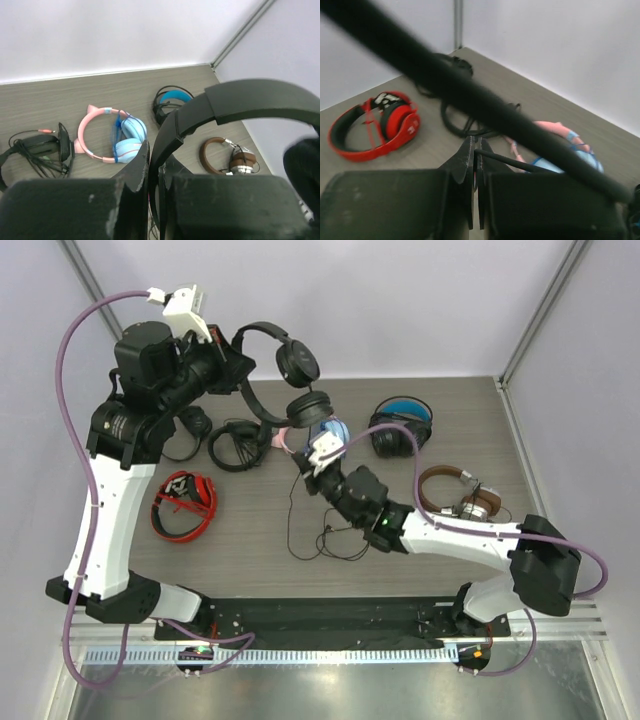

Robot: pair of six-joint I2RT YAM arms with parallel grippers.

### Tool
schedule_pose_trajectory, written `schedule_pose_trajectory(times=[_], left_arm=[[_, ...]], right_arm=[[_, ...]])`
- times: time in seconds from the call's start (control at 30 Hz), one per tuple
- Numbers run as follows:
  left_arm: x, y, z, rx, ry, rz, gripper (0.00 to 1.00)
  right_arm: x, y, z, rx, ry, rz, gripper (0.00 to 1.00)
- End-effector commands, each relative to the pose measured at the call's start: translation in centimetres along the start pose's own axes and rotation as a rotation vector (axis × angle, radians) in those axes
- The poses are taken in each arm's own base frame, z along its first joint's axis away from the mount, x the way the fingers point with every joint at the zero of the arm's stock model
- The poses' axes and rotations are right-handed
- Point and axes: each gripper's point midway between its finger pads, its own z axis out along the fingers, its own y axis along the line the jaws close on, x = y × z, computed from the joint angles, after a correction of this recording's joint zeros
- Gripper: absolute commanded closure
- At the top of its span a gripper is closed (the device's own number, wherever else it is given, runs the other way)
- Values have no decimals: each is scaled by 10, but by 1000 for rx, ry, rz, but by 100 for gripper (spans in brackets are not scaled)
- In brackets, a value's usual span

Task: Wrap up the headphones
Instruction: Wrap the headphone cable with the right arm

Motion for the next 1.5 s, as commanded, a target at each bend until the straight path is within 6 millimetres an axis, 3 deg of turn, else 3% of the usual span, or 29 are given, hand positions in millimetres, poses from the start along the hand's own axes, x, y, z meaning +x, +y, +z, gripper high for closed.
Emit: schedule_pose_trajectory(times=[0.0, 0.17, 0.33, 0.47, 0.67, 0.8, 1.0, 1.13, 1.17, 1.47], left_arm=[[-39, -3, -1, -14, -167, -85, 100], [-33, 6, 9, -51, -166, -124, 100], [-31, 28, 7, -162, -193, -123, 100], [-29, 40, 3, -218, -204, -86, 100], [-12, 59, 5, -297, -176, -46, 100], [-4, 72, 7, -352, -159, -9, 100], [10, 83, 11, -401, -123, 44, 100], [23, 83, 15, -393, -84, 74, 100], [25, 83, 16, -393, -77, 80, 100], [31, 89, 14, -416, -47, 119, 100]], right_arm=[[-14, 21, -21, -4, -28, -21, 99], [-8, 47, -26, -12, 31, -167, 99], [-8, 77, -30, -54, 63, -264, 99], [-11, 81, -33, -43, 63, -291, 99], [-36, 92, -41, -65, 23, -331, 99], [-62, 106, -52, -103, -30, -467, 99], [-104, 109, -61, -171, -95, -581, 99], [-120, 112, -66, -258, -81, -678, 99], [-133, 109, -66, -251, -97, -708, 99], [-150, 78, -57, -123, -24, -1085, 99]])
